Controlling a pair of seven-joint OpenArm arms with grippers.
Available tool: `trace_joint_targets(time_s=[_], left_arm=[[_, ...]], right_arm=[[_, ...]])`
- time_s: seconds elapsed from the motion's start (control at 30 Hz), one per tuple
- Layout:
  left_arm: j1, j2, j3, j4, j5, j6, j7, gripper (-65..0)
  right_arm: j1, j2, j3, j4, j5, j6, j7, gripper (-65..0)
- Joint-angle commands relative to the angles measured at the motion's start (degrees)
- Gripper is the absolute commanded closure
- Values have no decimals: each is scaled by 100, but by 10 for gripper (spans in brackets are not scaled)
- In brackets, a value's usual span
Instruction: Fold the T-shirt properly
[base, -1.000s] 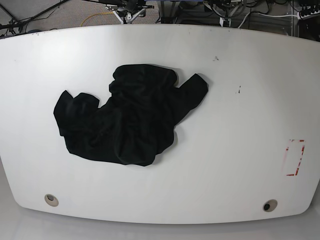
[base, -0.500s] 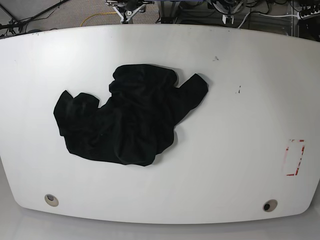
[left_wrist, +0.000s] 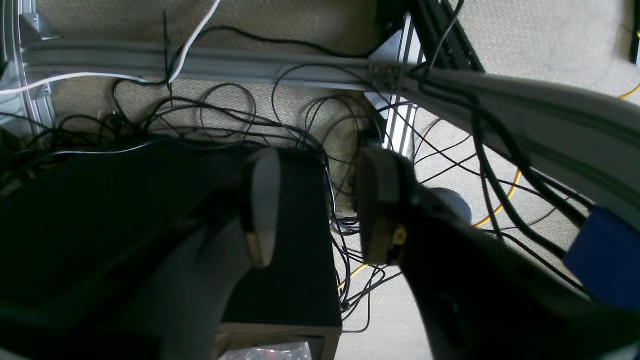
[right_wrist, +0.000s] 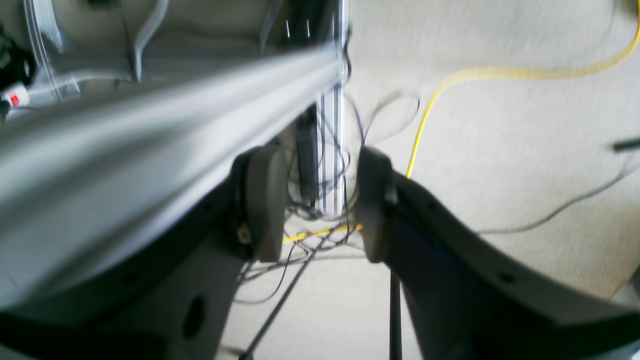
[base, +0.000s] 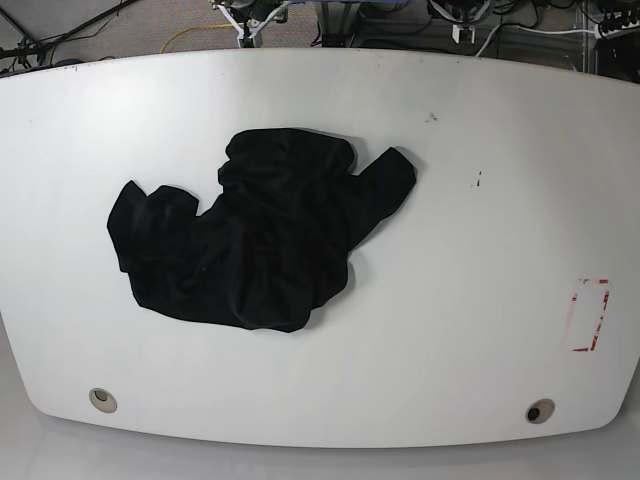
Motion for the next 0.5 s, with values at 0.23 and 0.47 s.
trace_joint_targets(time_s=[0.23, 0.47], left_arm=[[-84, -23, -15, -297, 13, 20, 21, -83], [-43, -25, -22, -335, 43, 27, -75, -102]], right_arm=[[-37, 23, 3, -45, -14, 43, -11, -228], [-246, 6, 12, 363, -8, 43, 3, -228]])
